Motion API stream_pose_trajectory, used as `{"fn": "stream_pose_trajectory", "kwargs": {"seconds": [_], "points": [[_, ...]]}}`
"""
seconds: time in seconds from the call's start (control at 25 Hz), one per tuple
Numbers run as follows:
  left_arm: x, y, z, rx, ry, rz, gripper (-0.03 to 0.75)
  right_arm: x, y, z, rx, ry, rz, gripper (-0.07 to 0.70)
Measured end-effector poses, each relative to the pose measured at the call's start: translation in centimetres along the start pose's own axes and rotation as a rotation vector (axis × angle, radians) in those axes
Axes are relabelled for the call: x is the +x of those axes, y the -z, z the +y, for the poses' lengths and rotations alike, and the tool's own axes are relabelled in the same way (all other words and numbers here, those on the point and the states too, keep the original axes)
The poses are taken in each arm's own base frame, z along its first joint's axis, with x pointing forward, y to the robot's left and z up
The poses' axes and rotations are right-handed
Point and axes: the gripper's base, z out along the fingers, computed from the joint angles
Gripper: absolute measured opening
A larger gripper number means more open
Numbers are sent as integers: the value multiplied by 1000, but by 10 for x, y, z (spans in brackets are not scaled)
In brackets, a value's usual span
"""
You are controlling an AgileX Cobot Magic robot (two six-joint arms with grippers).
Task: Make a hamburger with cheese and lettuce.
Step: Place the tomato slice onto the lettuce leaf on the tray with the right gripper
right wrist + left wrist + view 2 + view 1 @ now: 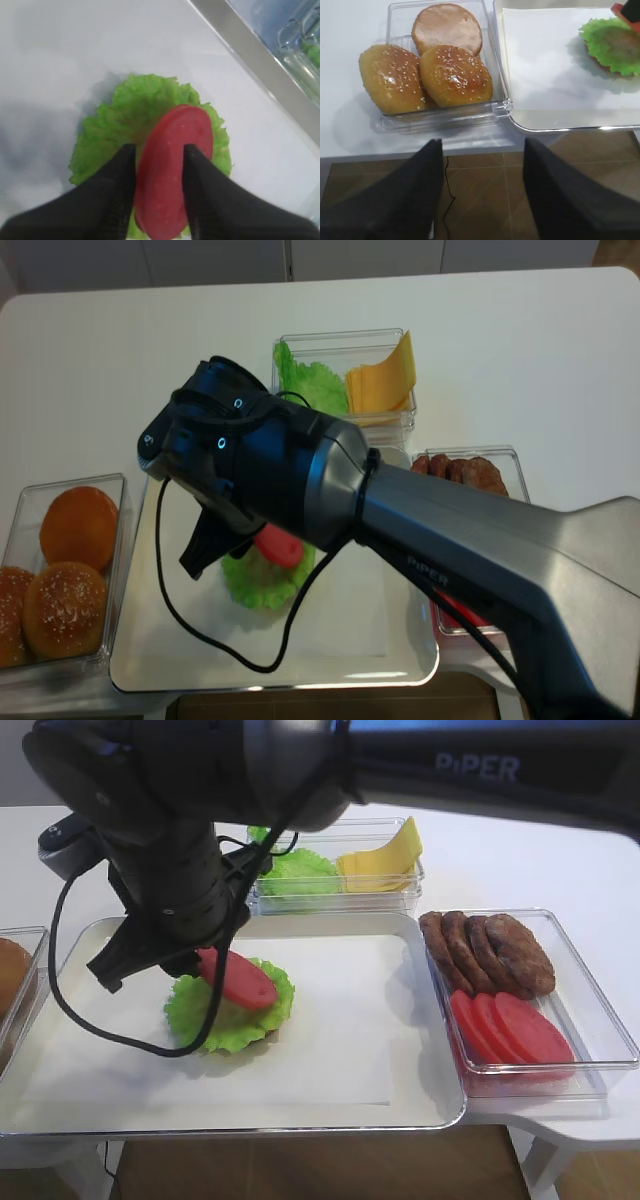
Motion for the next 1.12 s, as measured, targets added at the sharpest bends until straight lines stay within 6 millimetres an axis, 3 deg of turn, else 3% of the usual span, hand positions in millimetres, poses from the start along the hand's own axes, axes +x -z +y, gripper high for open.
{"fn": "stream_pose_trajectory", "kwargs": {"seconds": [0.48,0.88,1.12], "points": [[0,0,0,0,0,0,382,3,0,1,-14,-10,28,245],[0,0,0,0,0,0,382,2,-1,-2,-7,-5,31,425],[0,0,0,0,0,0,382,3,-9,-41,-87,-127,88,430]]}}
